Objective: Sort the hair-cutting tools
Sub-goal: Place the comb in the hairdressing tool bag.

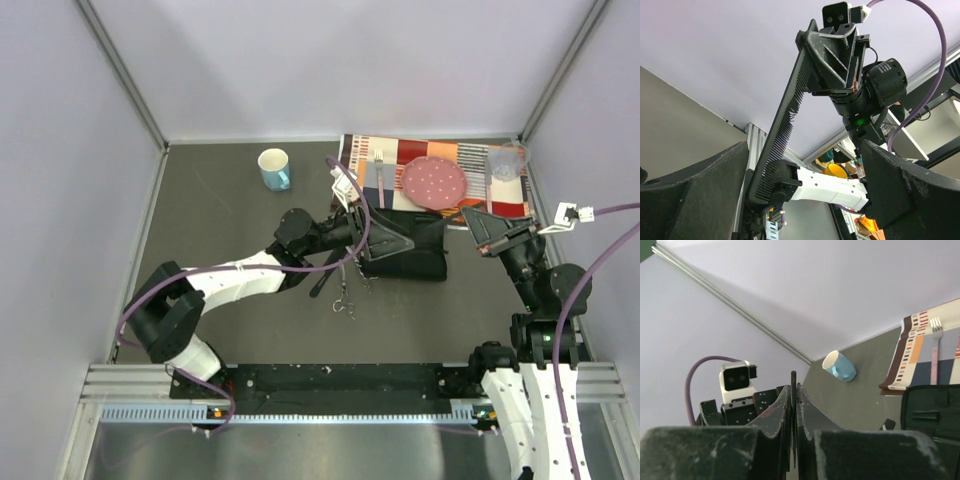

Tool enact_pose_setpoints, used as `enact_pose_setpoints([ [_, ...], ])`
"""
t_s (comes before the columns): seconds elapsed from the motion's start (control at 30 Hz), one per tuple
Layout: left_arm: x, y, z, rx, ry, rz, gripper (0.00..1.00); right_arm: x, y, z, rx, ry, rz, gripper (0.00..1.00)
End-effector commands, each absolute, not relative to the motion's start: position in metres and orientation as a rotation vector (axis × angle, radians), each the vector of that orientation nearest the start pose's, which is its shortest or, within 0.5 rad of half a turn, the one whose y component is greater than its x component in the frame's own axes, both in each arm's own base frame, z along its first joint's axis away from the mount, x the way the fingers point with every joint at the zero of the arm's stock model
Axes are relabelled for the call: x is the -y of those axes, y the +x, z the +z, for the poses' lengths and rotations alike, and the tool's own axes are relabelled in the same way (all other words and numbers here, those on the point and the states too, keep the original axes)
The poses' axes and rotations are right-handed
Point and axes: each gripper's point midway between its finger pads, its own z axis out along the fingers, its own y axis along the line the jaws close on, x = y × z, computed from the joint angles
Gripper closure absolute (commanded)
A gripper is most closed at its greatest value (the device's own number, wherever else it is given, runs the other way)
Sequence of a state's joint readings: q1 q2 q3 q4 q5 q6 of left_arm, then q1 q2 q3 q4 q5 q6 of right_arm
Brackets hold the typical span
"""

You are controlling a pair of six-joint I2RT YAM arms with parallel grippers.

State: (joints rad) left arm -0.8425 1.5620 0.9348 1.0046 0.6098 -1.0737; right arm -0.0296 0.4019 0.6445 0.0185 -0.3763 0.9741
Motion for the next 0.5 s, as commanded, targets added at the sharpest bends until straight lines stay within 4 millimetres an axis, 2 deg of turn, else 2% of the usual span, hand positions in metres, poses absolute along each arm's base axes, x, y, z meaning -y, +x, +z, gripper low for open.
enact_pose_setpoints([
  [0.0, 0.412, 0.192, 0.370, -1.381, 0.438, -1.933, 0.01, -0.094, 0.206, 0.418, -1.222, 0.296, 1.109, 1.00],
  [0.03, 0.414, 0.195, 0.366, -1.405, 0.406, -1.912, 0.01, -0.094, 0.205, 0.420, -1.215, 0.294, 1.115, 1.00],
  [0.17, 0.409, 0.191, 0.373, -1.391, 0.360, -1.913, 0.01, -0.090, 0.204, 0.424, -1.161, 0.323, 1.133, 1.00],
  [0.27, 0.405, 0.186, 0.383, -1.362, 0.325, -1.948, 0.09, -0.086, 0.203, 0.422, -1.110, 0.343, 1.151, 1.00],
  [0.3, 0.405, 0.183, 0.388, -1.361, 0.314, -1.973, 0.16, -0.086, 0.204, 0.420, -1.112, 0.350, 1.158, 1.00],
  [0.47, 0.408, 0.174, 0.404, -1.307, 0.295, -2.046, 0.28, -0.087, 0.205, 0.421, -1.074, 0.363, 1.213, 1.00],
])
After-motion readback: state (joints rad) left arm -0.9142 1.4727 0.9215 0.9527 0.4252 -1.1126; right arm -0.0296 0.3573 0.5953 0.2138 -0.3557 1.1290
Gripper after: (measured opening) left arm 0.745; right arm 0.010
